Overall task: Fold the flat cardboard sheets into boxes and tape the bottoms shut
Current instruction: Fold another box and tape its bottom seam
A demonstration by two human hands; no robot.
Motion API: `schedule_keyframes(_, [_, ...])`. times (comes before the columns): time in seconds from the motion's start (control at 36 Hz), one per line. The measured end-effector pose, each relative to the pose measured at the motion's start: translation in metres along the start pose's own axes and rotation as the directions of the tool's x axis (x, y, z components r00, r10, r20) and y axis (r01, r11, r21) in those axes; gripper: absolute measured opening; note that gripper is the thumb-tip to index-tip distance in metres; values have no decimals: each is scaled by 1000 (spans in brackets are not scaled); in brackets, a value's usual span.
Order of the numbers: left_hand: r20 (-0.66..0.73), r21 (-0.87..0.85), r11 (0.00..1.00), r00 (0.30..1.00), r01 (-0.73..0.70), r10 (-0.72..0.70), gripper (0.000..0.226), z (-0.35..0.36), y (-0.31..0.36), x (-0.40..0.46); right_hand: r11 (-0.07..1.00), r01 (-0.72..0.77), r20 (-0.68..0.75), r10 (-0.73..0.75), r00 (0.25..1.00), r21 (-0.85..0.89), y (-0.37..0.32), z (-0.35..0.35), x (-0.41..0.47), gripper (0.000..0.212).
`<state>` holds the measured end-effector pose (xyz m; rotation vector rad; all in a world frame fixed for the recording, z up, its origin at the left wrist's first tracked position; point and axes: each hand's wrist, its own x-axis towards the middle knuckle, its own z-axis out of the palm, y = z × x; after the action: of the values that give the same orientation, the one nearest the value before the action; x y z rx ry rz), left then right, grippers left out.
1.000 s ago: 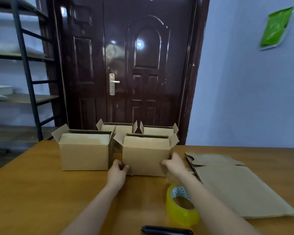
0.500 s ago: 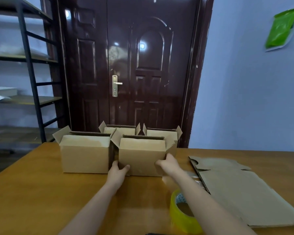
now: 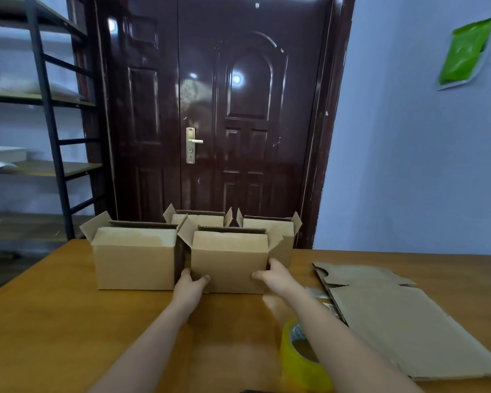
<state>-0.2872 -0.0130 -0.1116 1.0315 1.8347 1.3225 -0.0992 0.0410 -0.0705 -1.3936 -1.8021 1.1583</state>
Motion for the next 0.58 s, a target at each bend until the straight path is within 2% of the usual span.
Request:
schedule_keyframes(0.17, [-10,-46,998,999,32,-33,57,-6,-4,4,999,11,75,-14,997,42,-3,1,-5,51])
schedule_keyframes(0.33, [-8,8,999,999,33,-33,58,-12,-8,7,1000,0,89,-2,996,19,-5,6,-4,53])
schedule_keyframes(0.44, [-1,83,997,1000,7,-7,60,-12,-8,5,1000,-18,109,19,994,-15,-1,6,-7,55])
schedule_keyframes(0.58, [-56,284,957,995,-60,80,49,-12,-2,-2,990,38,62,-30,998,-136,-2,0,-13,56])
